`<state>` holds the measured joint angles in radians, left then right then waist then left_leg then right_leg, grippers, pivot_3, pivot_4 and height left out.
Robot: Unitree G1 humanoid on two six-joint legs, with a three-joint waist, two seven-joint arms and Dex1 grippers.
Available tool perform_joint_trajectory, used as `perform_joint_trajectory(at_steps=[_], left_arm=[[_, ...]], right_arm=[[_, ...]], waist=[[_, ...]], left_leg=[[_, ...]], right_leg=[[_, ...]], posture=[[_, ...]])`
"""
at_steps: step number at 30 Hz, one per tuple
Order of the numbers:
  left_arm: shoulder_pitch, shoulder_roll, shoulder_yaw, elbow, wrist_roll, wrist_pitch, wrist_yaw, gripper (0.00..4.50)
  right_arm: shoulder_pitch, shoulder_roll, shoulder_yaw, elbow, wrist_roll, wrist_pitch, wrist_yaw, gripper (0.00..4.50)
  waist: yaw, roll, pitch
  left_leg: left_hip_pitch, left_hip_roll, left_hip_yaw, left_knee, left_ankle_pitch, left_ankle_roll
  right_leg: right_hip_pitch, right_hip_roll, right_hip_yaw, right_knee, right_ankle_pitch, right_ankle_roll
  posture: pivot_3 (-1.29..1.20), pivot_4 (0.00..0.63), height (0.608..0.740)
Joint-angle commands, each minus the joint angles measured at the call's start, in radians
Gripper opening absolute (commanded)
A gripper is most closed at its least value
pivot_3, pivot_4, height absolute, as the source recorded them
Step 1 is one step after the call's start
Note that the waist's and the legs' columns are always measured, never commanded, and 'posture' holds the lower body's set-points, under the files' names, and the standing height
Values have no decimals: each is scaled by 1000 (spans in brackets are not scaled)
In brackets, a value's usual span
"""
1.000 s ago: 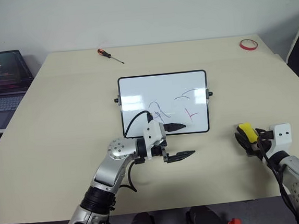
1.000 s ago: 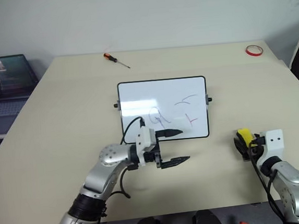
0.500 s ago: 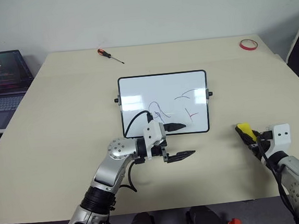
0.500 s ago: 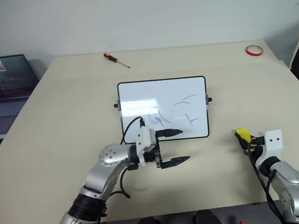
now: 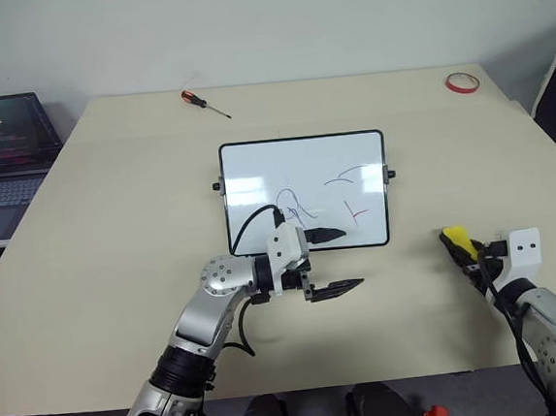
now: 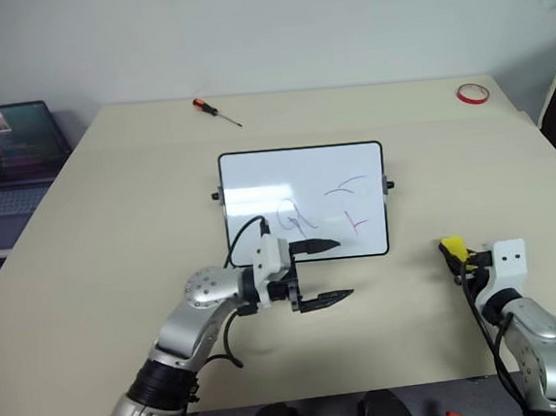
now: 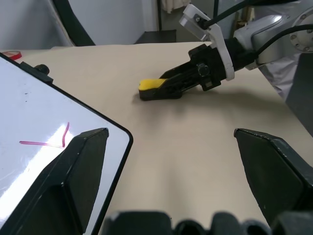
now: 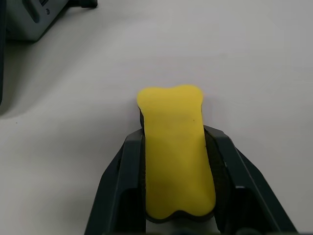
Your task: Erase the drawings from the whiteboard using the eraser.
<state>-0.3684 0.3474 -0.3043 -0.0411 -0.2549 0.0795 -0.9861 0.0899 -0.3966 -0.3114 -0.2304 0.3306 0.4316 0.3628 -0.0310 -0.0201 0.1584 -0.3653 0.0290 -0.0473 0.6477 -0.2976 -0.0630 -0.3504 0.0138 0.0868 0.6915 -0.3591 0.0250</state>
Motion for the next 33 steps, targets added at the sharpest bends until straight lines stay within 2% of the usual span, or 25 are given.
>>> perform_joint_trajectory(at_steps=[1, 7, 18, 25, 33], left_arm=[[0, 2, 34, -42, 22, -25, 46, 4500], [31, -7, 83, -55, 82, -55, 186, 4500], [188, -30, 119, -122, 193, -49, 417, 4500], [182, -31, 119, -110, 208, -51, 440, 4500], [178, -34, 115, -107, 213, -52, 447, 4500]], right_arm=[[-16, -9, 19, -45, -33, -66, -3, 1242], [-64, 7, 72, -29, -86, -185, 3, 1242], [-326, 95, 155, 138, -146, -325, -59, 1242], [-429, 127, 206, 241, -182, -398, -57, 1242], [-481, 146, 227, 303, -199, -447, -55, 1242]], waist=[[-1, 0, 0], [-2, 0, 0], [-2, 0, 0], [0, 0, 0], [-1, 0, 0]], left_leg=[[0, 0, 0, 0, 0, 0], [0, 0, 0, 0, 0, 0], [0, 0, 0, 0, 0, 0], [0, 0, 0, 1, 0, 0], [0, 0, 0, 1, 0, 0]], right_leg=[[0, 0, 0, 0, 0, 0], [0, 0, 0, 0, 0, 0], [-1, -4, 0, 1, 0, 0], [-2, -4, 0, 3, 0, 0], [-2, -5, 0, 3, 0, 0]], posture=[[0, 150, 740], [0, 150, 740], [0, 150, 740], [0, 150, 740], [0, 150, 740]])
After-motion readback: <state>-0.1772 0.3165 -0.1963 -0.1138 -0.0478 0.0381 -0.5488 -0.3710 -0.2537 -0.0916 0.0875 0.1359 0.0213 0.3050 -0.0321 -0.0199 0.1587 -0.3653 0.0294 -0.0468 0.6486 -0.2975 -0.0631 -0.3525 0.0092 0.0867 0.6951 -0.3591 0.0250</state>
